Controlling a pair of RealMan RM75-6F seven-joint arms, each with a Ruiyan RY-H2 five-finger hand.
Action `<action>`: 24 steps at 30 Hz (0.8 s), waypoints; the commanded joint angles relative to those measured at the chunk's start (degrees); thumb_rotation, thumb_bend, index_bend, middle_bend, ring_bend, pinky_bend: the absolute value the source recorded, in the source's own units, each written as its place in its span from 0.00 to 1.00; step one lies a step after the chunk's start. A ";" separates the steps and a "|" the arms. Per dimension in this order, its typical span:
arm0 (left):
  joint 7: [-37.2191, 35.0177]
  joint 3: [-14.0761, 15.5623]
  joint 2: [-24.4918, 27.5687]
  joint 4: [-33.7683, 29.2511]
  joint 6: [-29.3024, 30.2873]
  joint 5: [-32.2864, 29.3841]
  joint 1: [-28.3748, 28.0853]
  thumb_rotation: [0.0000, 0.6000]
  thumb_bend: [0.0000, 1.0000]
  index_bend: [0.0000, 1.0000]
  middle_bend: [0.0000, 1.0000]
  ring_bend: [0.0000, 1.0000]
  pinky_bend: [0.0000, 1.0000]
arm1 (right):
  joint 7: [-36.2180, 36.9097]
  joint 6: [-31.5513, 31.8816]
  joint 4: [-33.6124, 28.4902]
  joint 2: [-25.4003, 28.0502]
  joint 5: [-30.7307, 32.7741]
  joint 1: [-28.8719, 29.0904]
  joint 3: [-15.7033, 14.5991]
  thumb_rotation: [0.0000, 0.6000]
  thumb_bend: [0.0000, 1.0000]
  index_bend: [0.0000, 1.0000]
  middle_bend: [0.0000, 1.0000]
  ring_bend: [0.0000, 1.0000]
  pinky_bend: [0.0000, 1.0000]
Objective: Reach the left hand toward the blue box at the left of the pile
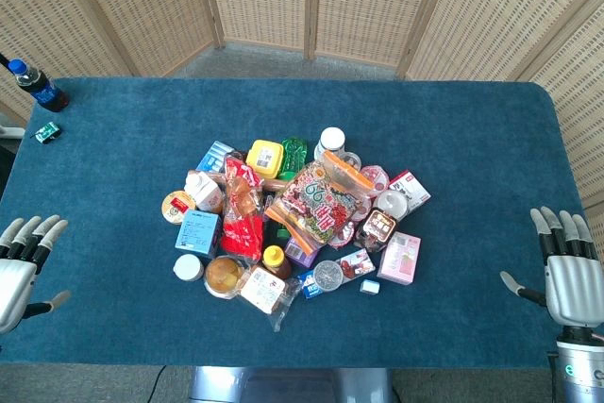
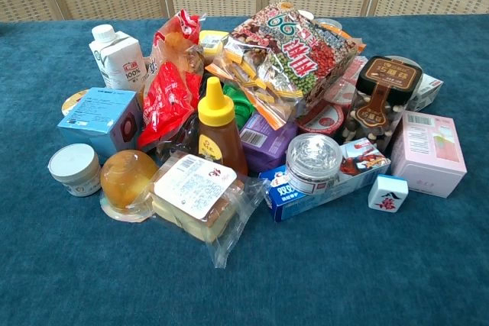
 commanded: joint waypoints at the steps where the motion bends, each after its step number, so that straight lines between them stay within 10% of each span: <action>1: 0.01 0.05 -0.09 0.08 -0.01 0.05 0.04 1.00 0.03 0.00 0.00 0.00 0.00 | -0.19 -0.06 -0.10 -0.01 -0.11 0.03 -0.07 0.83 0.00 0.00 0.00 0.00 0.00; 24: 2.40 -2.54 -7.90 4.59 -14.78 -0.17 -10.86 1.00 0.03 0.00 0.00 0.00 0.00 | 0.00 -0.05 -0.80 0.46 0.23 -0.19 0.13 0.82 0.00 0.00 0.00 0.00 0.00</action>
